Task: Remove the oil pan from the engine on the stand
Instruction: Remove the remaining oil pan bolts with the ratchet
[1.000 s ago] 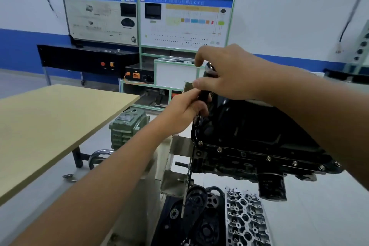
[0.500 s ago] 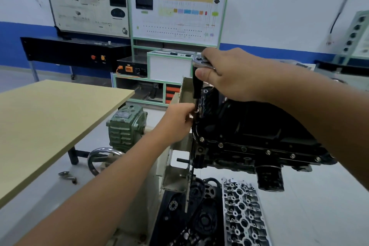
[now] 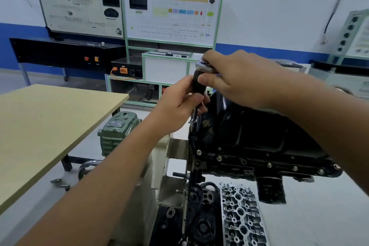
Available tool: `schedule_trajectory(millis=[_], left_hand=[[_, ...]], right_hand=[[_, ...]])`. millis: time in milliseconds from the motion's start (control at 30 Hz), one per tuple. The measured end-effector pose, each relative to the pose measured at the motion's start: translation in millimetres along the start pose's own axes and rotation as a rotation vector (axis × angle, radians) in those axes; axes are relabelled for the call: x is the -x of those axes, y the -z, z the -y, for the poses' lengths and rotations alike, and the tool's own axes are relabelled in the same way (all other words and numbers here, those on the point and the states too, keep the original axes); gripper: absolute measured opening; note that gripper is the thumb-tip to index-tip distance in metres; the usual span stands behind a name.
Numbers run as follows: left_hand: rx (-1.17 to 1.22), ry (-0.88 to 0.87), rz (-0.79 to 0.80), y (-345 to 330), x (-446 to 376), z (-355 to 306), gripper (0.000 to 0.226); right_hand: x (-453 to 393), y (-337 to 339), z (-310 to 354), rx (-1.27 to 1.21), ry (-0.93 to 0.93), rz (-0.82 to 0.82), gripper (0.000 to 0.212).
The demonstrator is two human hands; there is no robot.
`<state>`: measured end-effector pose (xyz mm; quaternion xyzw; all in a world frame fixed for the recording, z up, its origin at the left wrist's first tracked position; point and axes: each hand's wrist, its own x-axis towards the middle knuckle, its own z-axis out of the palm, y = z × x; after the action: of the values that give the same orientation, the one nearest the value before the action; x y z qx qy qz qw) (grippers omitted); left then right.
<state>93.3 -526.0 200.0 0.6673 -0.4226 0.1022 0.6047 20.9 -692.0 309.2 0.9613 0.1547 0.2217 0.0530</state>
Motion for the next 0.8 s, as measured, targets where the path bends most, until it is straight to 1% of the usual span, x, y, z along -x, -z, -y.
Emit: schedule_trajectory(millis=[67, 133, 167, 200, 233, 267, 333, 367, 400, 467, 533, 567, 600, 633, 667, 700, 767, 800], left_hand=[[-0.003, 0.011, 0.019, 1, 0, 1, 0.018], [0.006, 0.019, -0.026, 2, 6, 1, 0.019], [0.016, 0.027, -0.050, 3, 9, 0, 0.019], [0.027, 0.041, -0.061, 5, 11, -1, 0.021], [0.023, 0.059, -0.053, 6, 13, -3, 0.025], [0.010, 0.079, -0.033, 6, 13, -4, 0.028], [-0.033, 0.117, -0.009, 6, 13, -7, 0.028], [-0.049, 0.128, -0.014, 5, 12, -8, 0.028], [-0.054, 0.126, -0.034, 2, 11, -9, 0.029], [-0.070, 0.093, -0.111, -5, 10, -9, 0.028], [-0.117, 0.056, -0.196, -13, 10, -5, 0.019], [-0.150, 0.041, -0.236, -16, 10, -4, 0.019], [-0.172, 0.025, -0.270, -17, 10, -2, 0.020], [-0.176, 0.018, -0.294, -18, 9, -1, 0.018], [-0.162, 0.017, -0.300, -18, 8, 0, 0.018], [-0.152, 0.028, -0.285, -18, 7, 0, 0.020], [-0.105, 0.049, -0.208, -20, 5, -1, 0.020], [-0.052, 0.052, -0.170, -23, 5, -1, 0.017]], right_hand=[[8, -2, 5, -0.154, -0.024, 0.103, 0.034], [14, 11, 6, -0.433, -0.026, 0.332, 0.032], [16, 21, 3, -0.514, -0.002, 0.436, 0.032], [15, 30, -4, -0.511, 0.033, 0.464, 0.032], [11, 38, -14, -0.442, 0.043, 0.403, 0.030], [8, 44, -22, -0.338, 0.020, 0.297, 0.026], [-1, 43, -33, -0.024, -0.038, 0.066, 0.020], [-1, 37, -33, 0.078, -0.035, 0.005, 0.019], [3, 30, -27, 0.089, -0.028, -0.012, 0.017], [21, 17, -9, -0.016, -0.020, -0.029, 0.013], [44, 6, 2, -0.102, -0.028, -0.073, 0.016], [55, 3, 3, -0.179, -0.035, -0.082, 0.016], [64, 1, 3, -0.330, -0.058, -0.088, 0.018], [71, -3, 3, -0.537, -0.100, -0.117, 0.022], [77, -7, 2, -0.777, -0.150, -0.215, 0.025], [80, -13, 4, -1.011, -0.216, -0.370, 0.025], [76, -31, 15, -1.505, -0.365, -0.663, 0.023], [69, -40, 26, -1.761, -0.422, -0.758, 0.019]])
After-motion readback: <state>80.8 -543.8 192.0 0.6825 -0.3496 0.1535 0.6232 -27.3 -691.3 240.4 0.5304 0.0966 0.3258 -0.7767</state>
